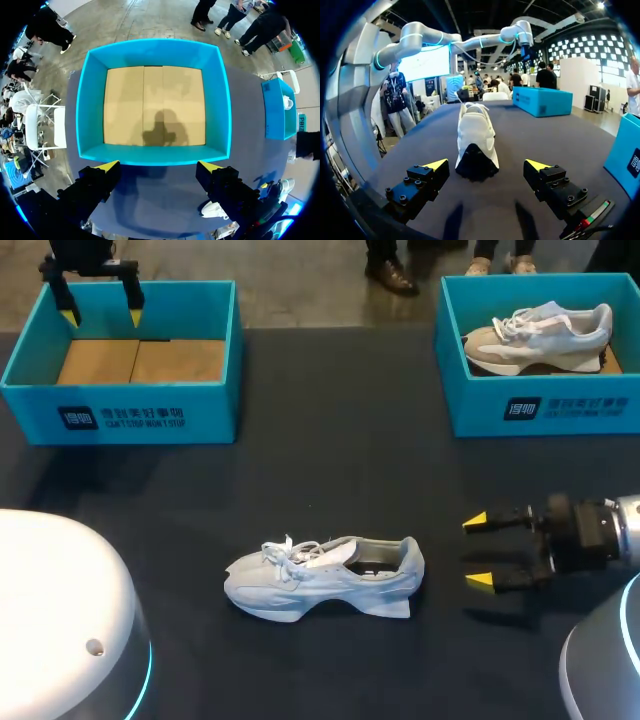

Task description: Take the shoe out of the shoebox, open the shoe tongue, remove and reinsert the insole, then place the shoe into the shoebox

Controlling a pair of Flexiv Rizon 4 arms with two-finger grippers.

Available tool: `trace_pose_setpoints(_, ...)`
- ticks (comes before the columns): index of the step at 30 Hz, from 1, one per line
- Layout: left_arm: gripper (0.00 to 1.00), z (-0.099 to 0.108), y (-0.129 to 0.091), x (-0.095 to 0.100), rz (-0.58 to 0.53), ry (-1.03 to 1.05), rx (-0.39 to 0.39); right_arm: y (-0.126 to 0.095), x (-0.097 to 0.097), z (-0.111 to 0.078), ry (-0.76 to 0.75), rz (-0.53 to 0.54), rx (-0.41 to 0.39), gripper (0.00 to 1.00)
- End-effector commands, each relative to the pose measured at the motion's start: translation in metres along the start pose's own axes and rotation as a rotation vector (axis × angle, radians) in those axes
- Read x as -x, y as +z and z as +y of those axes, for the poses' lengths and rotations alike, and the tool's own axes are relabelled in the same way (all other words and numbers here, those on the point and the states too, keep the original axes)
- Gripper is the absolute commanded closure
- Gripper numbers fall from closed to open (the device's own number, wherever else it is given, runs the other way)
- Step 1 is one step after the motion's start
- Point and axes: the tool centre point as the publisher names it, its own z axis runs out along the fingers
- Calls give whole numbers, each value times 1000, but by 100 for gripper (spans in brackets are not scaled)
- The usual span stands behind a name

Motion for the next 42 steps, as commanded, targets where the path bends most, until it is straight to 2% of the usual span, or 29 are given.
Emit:
trace_pose_setpoints(1, 0, 0, 0, 0, 0, 0, 0, 7, 1, 0, 2, 1, -10, 0)
trace_pose_setpoints(17, 0, 0, 0, 0, 0, 0, 0, 33, -14, -8, -4, 8, -7, 0)
trace_pose_setpoints(27, 0, 0, 0, 0, 0, 0, 0, 52, -18, -8, -3, 8, 3, 0)
trace_pose_setpoints(42, 0, 0, 0, 0, 0, 0, 0, 67, -18, -8, 0, -16, 1, 0)
